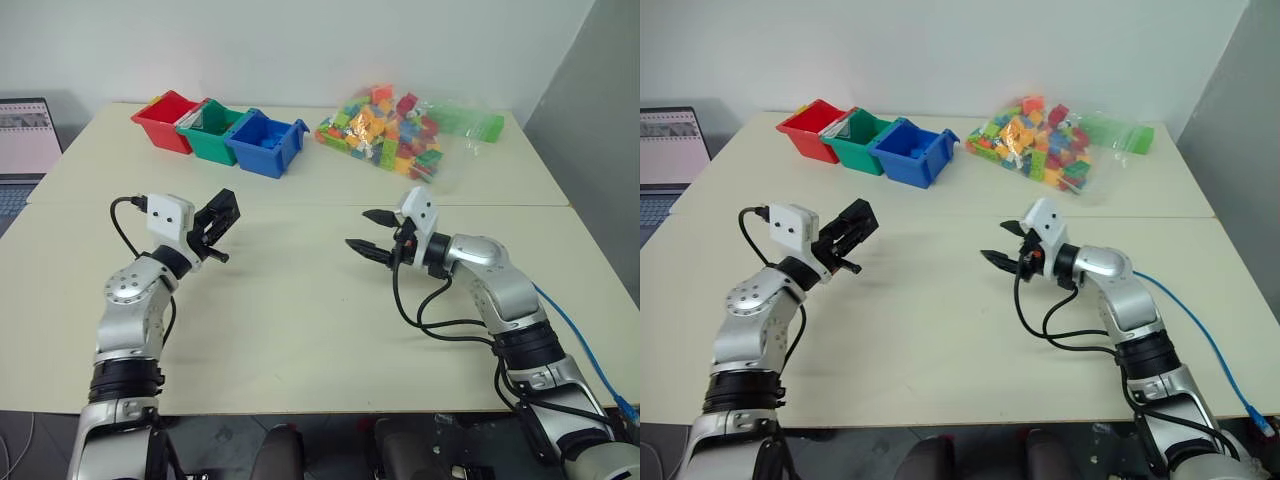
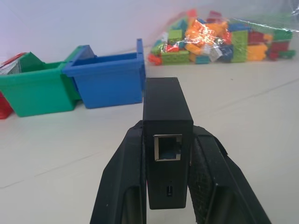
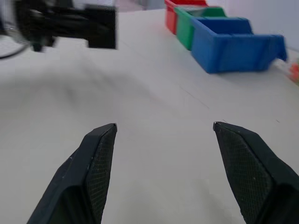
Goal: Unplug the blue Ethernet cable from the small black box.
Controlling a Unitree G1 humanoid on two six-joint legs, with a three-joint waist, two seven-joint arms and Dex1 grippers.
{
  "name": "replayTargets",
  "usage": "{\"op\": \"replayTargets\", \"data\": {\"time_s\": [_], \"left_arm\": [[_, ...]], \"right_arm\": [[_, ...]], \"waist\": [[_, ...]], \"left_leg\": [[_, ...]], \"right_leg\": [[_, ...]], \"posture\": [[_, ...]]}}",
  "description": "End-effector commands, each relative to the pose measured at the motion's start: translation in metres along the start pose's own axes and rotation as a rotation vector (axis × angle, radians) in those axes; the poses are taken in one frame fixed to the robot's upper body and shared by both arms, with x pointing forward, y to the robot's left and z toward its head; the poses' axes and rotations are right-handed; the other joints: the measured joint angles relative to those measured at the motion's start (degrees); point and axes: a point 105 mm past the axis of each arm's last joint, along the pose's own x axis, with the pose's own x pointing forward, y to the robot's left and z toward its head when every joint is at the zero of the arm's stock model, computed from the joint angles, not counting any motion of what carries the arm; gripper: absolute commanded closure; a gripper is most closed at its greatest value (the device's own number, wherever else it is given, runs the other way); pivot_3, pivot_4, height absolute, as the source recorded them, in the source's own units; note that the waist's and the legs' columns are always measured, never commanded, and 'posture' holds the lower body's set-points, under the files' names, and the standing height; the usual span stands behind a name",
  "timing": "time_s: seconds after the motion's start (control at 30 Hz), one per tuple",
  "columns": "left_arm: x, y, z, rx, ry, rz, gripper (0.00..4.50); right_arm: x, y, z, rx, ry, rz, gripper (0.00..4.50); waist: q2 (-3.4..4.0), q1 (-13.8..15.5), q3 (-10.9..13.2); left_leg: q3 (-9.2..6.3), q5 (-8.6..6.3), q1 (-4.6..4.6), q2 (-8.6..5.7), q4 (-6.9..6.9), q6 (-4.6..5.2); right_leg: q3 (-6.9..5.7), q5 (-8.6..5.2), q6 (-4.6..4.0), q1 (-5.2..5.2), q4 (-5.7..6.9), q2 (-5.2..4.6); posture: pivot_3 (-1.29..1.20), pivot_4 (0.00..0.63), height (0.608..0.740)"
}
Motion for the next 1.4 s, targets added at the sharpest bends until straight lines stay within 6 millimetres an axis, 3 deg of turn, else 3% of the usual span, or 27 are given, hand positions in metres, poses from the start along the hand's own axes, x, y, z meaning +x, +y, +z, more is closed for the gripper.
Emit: {"op": "replayTargets", "data": {"time_s": [0.03, 0.17, 0.47, 0.53, 0.7, 0.93, 1.17, 1.23, 1.4], "left_arm": [[0.009, 0.022, -0.007, 0.027, -0.016, 0.128, 3.71], [0.016, 0.026, -0.027, -0.049, 0.030, 0.176, 3.71], [0.011, 0.012, -0.062, -0.132, 0.121, 0.127, 3.71], [0.009, 0.012, -0.065, -0.147, 0.123, 0.128, 3.00], [0.004, 0.013, -0.066, -0.160, 0.118, 0.129, 1.86], [-0.009, 0.020, -0.057, -0.151, 0.098, 0.155, 0.32], [-0.045, 0.008, -0.033, -0.016, 0.209, 0.067, 0.32], [-0.055, 0.008, -0.019, 0.095, 0.228, 0.042, 0.32], [-0.076, 0.011, 0.015, 0.162, 0.228, -0.088, 0.32]], "right_arm": [[0.007, 0.016, 0.019, -0.013, -0.010, 0.035, 1.00], [0.010, 0.024, 0.021, -0.016, 0.015, 0.053, 1.00], [0.009, 0.013, 0.013, -0.026, 0.072, -0.022, 1.00], [0.009, 0.013, 0.013, -0.026, 0.075, -0.022, 0.96], [0.008, 0.013, 0.012, -0.025, 0.080, -0.019, 0.96], [0.007, 0.013, 0.008, -0.026, 0.090, -0.024, 0.96], [-0.012, 0.000, -0.010, -0.007, 0.137, -0.081, 0.96], [-0.021, -0.006, -0.012, -0.014, 0.138, -0.094, 0.96], [-0.043, -0.020, -0.015, -0.050, 0.136, -0.111, 0.96]], "waist": [[-0.01, 0.17, 0.00], [-0.02, 0.22, -0.01], [-0.04, 0.20, -0.02], [-0.03, 0.19, -0.03], [-0.04, 0.14, -0.03], [-0.04, -0.02, -0.03], [-0.05, -0.31, -0.03], [-0.05, -0.30, -0.03], [-0.04, 0.03, -0.03]], "left_leg": [[-0.01, 0.00, 0.00, 0.00, 0.01, 0.00], [-0.02, 0.00, -0.05, -0.04, 0.05, 0.01], [-0.05, 0.00, -0.07, -0.04, 0.05, 0.00], [-0.05, 0.01, -0.04, -0.04, 0.06, 0.00], [-0.05, 0.00, -0.04, -0.04, 0.06, 0.00], [-0.05, 0.00, -0.03, -0.02, 0.06, 0.00], [-0.08, 0.00, -0.02, 0.02, 0.03, 0.00], [-0.11, 0.01, -0.03, 0.03, 0.03, -0.01], [-0.14, 0.01, 0.05, 0.00, 0.03, 0.00]], "right_leg": [[-0.02, 0.01, 0.01, 0.00, 0.00, 0.00], [-0.04, 0.03, 0.05, 0.00, -0.02, 0.00], [-0.10, 0.03, 0.05, 0.00, 0.00, 0.00], [-0.10, 0.03, 0.05, 0.03, 0.02, 0.00], [-0.10, 0.03, 0.05, 0.03, 0.01, 0.00], [-0.08, 0.03, 0.05, 0.03, 0.03, 0.00], [-0.05, 0.03, 0.05, 0.02, 0.03, -0.02], [-0.02, 0.03, 0.05, 0.03, 0.04, -0.02], [-0.05, 0.02, 0.06, 0.10, 0.04, -0.01]], "posture": [[0.00, 0.150, 0.740], [0.00, 0.150, 0.740], [0.00, 0.150, 0.740], [0.00, 0.150, 0.740], [0.00, 0.150, 0.740], [0.00, 0.150, 0.740], [0.00, 0.150, 0.740], [0.00, 0.150, 0.740], [0.00, 0.150, 0.740]]}}
